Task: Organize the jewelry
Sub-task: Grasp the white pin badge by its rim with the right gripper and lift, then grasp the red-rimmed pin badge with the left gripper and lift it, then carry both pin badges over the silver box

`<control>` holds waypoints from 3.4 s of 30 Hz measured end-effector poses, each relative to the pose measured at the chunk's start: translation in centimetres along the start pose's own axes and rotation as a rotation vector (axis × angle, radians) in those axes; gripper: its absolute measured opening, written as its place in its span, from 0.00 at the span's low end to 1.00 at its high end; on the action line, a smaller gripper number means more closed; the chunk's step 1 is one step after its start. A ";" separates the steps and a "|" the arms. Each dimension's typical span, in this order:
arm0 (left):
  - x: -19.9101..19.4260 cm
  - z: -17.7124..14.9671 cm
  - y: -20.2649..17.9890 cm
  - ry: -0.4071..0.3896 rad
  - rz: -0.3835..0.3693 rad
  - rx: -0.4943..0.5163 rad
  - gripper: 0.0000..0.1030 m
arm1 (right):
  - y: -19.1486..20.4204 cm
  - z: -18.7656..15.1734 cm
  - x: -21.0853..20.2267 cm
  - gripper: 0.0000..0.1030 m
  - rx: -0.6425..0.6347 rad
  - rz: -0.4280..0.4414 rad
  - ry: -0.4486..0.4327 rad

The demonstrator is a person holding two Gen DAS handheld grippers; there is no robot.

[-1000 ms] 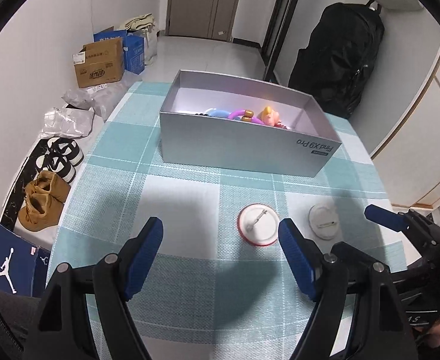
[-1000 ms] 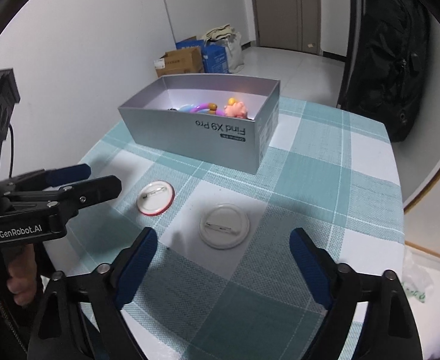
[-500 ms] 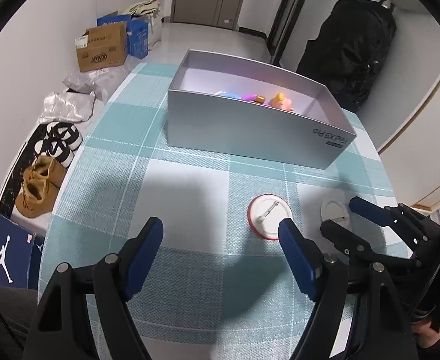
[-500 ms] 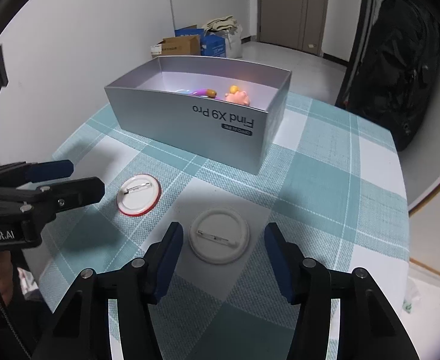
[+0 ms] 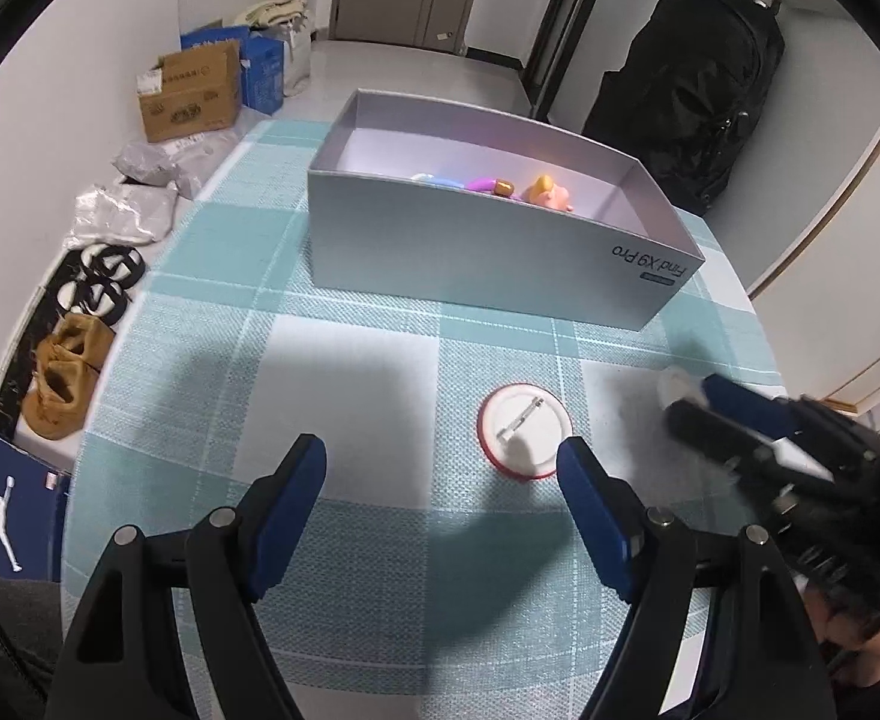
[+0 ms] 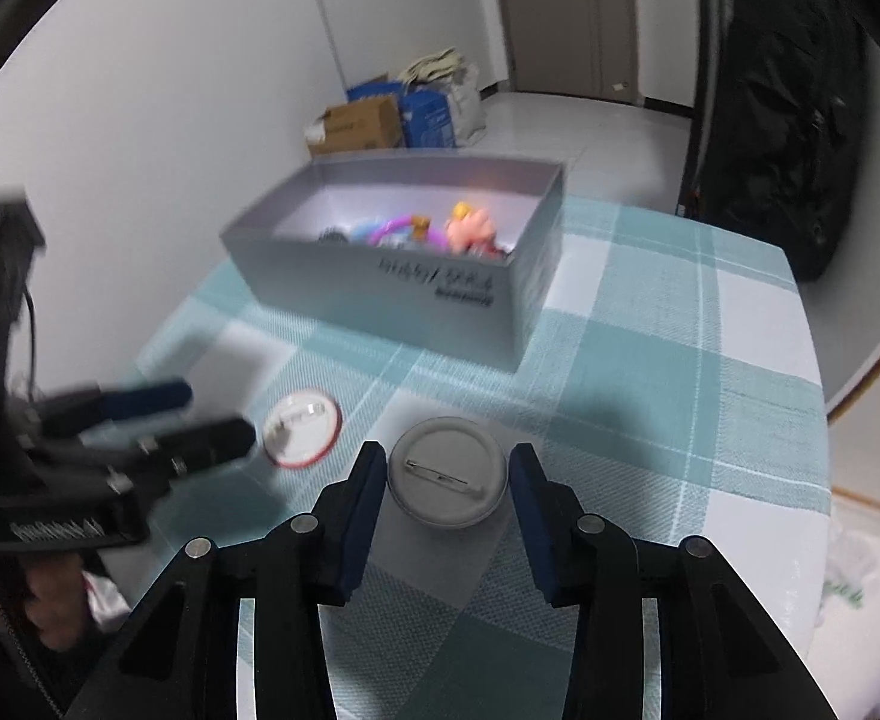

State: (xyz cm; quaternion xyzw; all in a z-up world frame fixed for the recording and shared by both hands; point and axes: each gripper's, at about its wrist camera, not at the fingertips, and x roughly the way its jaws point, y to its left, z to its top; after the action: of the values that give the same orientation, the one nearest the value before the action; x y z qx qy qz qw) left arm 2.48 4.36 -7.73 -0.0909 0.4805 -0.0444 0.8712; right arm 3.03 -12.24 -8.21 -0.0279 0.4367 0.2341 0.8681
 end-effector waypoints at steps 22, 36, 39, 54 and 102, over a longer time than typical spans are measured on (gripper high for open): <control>2.1 0.4 -3.3 0.079 0.039 0.182 0.73 | -3.7 2.1 -2.4 0.40 0.195 0.103 -0.110; 2.2 0.7 -3.9 0.097 0.013 0.212 0.36 | -4.1 2.3 -3.2 0.40 0.215 0.128 -0.139; 2.1 0.6 -4.0 0.098 -0.008 0.218 0.36 | -4.0 2.3 -3.2 0.40 0.212 0.131 -0.140; 1.8 0.7 -3.4 0.100 -0.058 0.176 0.14 | -4.1 1.9 -3.0 0.40 0.217 0.116 -0.127; -2.3 3.4 -3.7 0.000 -0.220 0.187 0.00 | -2.4 3.3 -5.1 0.40 0.183 0.217 -0.229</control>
State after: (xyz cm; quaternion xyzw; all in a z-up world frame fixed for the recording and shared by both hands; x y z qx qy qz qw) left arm 4.14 1.54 -3.35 -0.0612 0.4613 -0.1841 0.8658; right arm 3.93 -15.51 -2.67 0.1253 0.3551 0.2874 0.8807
